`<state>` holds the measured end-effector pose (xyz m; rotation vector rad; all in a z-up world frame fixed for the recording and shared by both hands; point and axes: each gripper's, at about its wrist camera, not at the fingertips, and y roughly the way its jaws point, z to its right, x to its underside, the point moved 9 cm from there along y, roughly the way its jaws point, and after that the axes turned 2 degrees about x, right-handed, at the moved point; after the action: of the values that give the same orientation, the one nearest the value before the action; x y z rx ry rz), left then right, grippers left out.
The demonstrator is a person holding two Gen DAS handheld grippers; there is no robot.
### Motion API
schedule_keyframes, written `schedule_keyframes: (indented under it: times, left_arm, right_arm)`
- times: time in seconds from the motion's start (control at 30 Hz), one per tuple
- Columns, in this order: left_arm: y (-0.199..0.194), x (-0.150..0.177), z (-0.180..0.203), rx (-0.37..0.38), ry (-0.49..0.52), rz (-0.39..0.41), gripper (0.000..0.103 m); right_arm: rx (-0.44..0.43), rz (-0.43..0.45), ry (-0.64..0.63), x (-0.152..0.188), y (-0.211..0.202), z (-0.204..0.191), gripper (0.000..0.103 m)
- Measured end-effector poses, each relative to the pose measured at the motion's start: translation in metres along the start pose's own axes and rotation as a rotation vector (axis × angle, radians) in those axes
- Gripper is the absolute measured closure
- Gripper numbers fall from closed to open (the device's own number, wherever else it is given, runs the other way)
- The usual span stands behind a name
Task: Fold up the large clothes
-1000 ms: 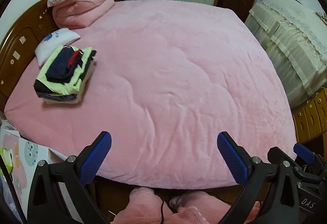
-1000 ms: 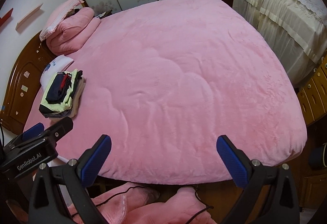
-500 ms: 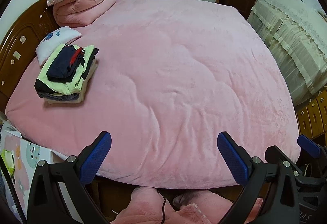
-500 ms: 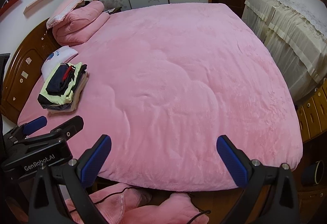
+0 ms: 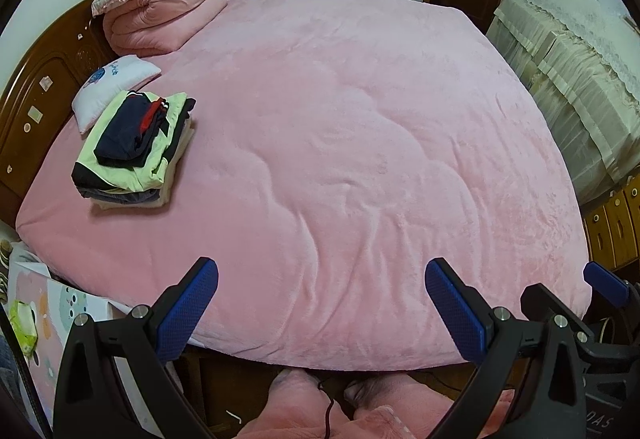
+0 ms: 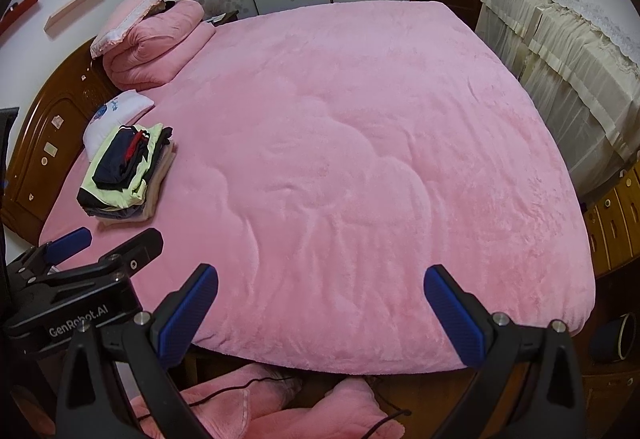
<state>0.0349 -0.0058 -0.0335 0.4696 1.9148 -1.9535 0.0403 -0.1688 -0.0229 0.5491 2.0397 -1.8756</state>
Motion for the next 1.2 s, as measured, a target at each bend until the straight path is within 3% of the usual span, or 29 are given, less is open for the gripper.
schedule_keyframes:
  times: [1.2]
  left_arm:
    - [0.001,-0.009,0.018,0.004,0.064,0.009,0.001]
  right_arm:
    - [0.016,0.018,0.023,-0.007,-0.009,0.018,0.000]
